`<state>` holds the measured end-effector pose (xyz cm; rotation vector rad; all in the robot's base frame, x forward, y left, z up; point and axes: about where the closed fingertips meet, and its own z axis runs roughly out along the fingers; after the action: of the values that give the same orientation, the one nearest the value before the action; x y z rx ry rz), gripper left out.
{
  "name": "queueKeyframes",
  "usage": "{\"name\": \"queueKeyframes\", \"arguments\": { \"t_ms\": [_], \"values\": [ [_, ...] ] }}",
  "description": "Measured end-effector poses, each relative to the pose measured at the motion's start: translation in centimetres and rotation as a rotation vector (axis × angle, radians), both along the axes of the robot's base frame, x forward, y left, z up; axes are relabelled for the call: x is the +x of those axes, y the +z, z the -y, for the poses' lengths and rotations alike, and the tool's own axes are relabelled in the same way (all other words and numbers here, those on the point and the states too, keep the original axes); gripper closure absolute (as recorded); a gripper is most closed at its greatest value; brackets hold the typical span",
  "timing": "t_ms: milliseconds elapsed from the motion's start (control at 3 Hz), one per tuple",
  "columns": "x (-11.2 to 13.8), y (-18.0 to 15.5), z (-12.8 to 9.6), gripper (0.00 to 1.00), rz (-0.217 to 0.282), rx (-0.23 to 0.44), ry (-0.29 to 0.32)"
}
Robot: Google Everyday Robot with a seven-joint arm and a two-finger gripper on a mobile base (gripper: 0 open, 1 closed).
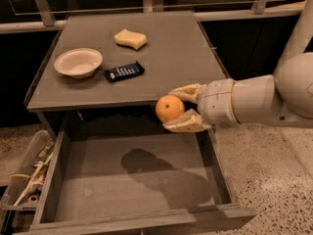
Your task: Pick orange from top drawer and place on counter
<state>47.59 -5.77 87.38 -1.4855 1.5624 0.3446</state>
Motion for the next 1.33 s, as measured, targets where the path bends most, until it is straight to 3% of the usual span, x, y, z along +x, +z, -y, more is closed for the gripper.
{"name": "queueKeyframes", "arguments": {
  "t_ms": [333, 667, 1000, 1333],
  "values": [
    [4.7, 1.8, 1.5, 1.0, 0.043, 0.001, -0.06],
    [10.8, 3.5, 3.0, 1.0, 0.053, 0.03, -0.119],
    [16.1, 4.1, 3.7, 1.0, 0.02, 0.108, -0.16],
    [19.7, 2.9, 3.6, 1.0, -0.035, 0.195, -0.174]
  ]
}}
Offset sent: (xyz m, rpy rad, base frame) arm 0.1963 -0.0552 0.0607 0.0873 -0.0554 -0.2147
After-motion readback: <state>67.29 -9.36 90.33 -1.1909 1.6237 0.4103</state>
